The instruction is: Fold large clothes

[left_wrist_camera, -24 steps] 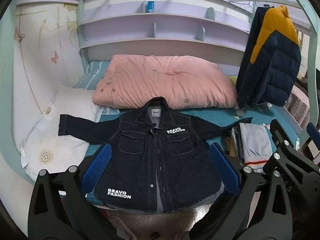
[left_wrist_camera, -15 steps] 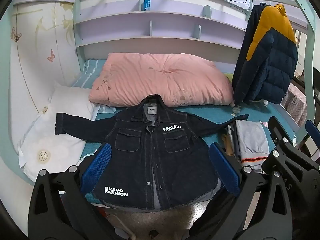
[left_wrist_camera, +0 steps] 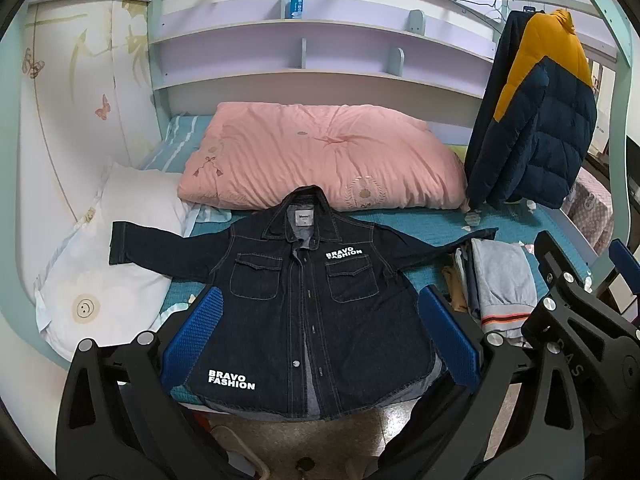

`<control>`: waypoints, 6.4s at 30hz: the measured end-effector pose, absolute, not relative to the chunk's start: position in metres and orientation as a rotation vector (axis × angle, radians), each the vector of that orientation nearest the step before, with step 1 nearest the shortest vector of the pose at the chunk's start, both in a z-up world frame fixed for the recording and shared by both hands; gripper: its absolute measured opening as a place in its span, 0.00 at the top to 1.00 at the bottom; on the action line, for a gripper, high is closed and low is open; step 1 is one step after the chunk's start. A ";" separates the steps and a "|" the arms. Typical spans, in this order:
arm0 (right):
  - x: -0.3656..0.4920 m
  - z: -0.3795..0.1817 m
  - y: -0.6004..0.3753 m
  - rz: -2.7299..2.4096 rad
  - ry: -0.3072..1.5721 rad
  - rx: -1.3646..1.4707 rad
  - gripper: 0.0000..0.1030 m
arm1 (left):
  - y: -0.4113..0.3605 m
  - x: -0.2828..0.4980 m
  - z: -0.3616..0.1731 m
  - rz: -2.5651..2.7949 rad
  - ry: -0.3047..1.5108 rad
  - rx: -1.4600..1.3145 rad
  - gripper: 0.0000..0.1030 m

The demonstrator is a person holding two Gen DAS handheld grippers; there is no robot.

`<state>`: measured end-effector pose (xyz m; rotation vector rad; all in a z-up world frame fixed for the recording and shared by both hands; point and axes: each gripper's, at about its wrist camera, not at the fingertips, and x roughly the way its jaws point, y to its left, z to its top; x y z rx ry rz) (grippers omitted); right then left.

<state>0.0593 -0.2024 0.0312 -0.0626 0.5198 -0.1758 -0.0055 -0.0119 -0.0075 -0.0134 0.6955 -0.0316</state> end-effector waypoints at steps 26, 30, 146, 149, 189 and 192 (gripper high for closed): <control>0.060 0.023 -0.201 -0.172 0.535 -0.068 0.07 | -0.003 -0.007 -0.014 -0.042 0.715 -0.041 0.05; 0.061 0.022 -0.202 -0.172 0.542 -0.068 0.07 | -0.002 -0.006 -0.018 -0.043 0.725 -0.043 0.05; 0.454 -0.393 0.214 0.473 1.670 -0.093 0.99 | 0.545 0.298 -0.261 0.271 1.090 -0.666 0.23; 0.456 -0.398 0.204 0.485 1.678 -0.026 0.99 | 0.544 0.311 -0.280 0.299 1.116 -0.629 0.22; 0.343 -0.243 0.017 0.592 1.315 0.230 0.96 | 0.294 0.324 -0.204 0.284 1.075 -0.084 0.87; 0.337 -0.229 -0.029 0.567 1.285 0.251 0.96 | 0.247 0.328 -0.194 0.234 1.057 -0.049 0.87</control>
